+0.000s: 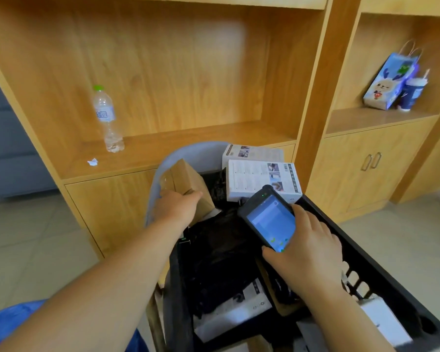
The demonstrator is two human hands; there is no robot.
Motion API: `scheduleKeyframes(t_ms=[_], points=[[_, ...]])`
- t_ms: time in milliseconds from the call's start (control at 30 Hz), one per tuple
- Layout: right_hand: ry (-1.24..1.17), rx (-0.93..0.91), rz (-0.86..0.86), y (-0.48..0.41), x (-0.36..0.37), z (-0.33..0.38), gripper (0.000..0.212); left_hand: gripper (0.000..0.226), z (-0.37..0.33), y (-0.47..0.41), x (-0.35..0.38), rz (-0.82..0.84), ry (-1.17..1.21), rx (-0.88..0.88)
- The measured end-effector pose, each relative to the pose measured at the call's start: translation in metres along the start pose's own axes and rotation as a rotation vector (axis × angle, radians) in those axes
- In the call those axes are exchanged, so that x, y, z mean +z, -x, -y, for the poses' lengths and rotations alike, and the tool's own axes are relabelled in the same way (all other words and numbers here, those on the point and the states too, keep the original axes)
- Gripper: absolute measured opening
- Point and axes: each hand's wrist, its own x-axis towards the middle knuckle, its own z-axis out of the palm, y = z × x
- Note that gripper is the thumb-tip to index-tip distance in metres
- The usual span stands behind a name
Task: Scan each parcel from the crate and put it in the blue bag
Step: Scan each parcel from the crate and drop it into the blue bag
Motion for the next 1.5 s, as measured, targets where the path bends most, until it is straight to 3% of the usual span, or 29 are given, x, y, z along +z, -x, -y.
scheduleKeyframes(t_ms=[100,233,533,667,800,867,1033,1100,1133,1200,1267,1367,1500], points=[[-0.028,0.016,0.016,0.000,-0.005,0.000,0.085,0.087,-0.001,0.002,-0.001,-0.047,0.108,0.002],[-0.037,0.047,0.044,0.004,-0.023,0.002,0.087,0.083,0.002,0.025,-0.024,-0.050,0.239,0.248],[-0.119,0.058,0.020,0.058,-0.085,0.004,0.088,0.106,0.062,0.124,-0.102,-0.175,-0.323,0.816],[-0.131,0.065,0.011,0.092,-0.105,0.006,0.090,0.103,0.103,0.163,-0.109,-0.045,-0.500,0.926],[-0.137,0.074,0.022,0.116,-0.117,0.008,0.091,0.085,0.120,0.183,-0.103,0.079,-0.545,1.069],[-0.137,0.079,0.028,0.123,-0.121,0.010,0.092,0.069,0.117,0.185,-0.101,0.092,-0.507,1.037],[-0.141,0.082,0.035,0.133,-0.128,0.012,0.095,0.034,0.098,0.174,-0.103,-0.068,-0.213,0.804],[-0.149,0.088,0.049,0.134,-0.129,0.013,0.096,0.044,0.093,0.161,-0.103,-0.075,-0.124,0.660],[-0.154,0.089,0.053,0.135,-0.130,0.014,0.096,0.059,0.092,0.156,-0.103,-0.060,-0.078,0.547],[-0.163,0.093,0.054,0.136,-0.130,0.013,0.096,0.097,0.090,0.150,-0.104,0.037,0.072,0.255],[-0.165,0.098,0.064,0.136,-0.131,0.012,0.095,0.112,0.094,0.148,-0.104,0.223,0.293,-0.009],[-0.164,0.098,0.076,0.137,-0.131,0.010,0.093,0.093,0.106,0.150,-0.101,0.543,0.503,-0.252],[-0.170,0.100,0.080,0.140,-0.132,0.010,0.092,0.048,0.112,0.154,-0.101,0.622,0.807,-0.325]])
